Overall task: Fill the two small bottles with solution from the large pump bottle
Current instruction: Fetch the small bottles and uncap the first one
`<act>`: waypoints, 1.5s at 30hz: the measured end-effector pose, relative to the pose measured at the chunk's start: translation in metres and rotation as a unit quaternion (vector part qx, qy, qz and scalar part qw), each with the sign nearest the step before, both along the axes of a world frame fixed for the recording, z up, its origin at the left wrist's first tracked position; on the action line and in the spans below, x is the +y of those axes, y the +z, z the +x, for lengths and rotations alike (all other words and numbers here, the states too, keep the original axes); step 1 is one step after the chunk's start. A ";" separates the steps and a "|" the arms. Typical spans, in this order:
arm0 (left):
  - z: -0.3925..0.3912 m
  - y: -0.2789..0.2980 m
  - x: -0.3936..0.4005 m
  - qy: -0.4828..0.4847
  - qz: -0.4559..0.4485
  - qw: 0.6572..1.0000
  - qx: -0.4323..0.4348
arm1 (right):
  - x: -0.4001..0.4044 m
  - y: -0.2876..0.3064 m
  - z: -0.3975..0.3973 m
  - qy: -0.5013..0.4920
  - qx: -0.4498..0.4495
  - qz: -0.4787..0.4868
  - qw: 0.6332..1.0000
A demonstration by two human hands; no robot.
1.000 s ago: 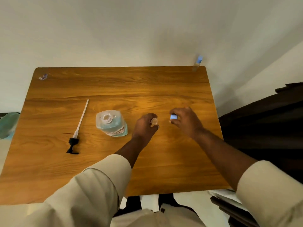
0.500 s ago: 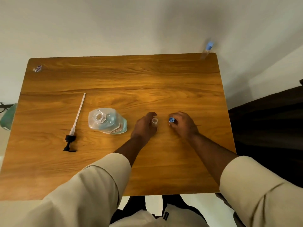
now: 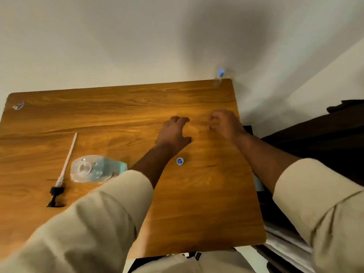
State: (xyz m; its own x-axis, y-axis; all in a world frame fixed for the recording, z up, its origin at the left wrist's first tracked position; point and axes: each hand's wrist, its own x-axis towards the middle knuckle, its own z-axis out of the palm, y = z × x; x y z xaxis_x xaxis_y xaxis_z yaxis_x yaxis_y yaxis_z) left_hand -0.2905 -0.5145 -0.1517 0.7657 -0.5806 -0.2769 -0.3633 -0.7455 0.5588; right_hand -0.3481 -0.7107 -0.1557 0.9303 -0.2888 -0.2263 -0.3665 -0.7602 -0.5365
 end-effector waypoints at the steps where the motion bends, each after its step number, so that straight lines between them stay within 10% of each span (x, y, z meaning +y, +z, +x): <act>1: 0.005 -0.006 -0.016 -0.026 0.044 0.999 0.006 | -0.010 0.003 0.010 -0.004 -0.015 -0.015 1.000; 11: 0.027 -0.046 -0.086 -0.048 0.191 0.972 0.130 | -0.084 0.009 0.101 0.052 -0.083 -0.167 0.981; 31: 0.032 -0.050 -0.093 -0.024 0.189 0.971 0.147 | -0.079 0.009 0.082 0.046 -0.068 -0.079 0.994; 45: -0.127 0.056 0.066 0.109 -0.266 0.957 0.038 | 0.108 0.118 -0.093 0.135 -0.065 -0.025 0.988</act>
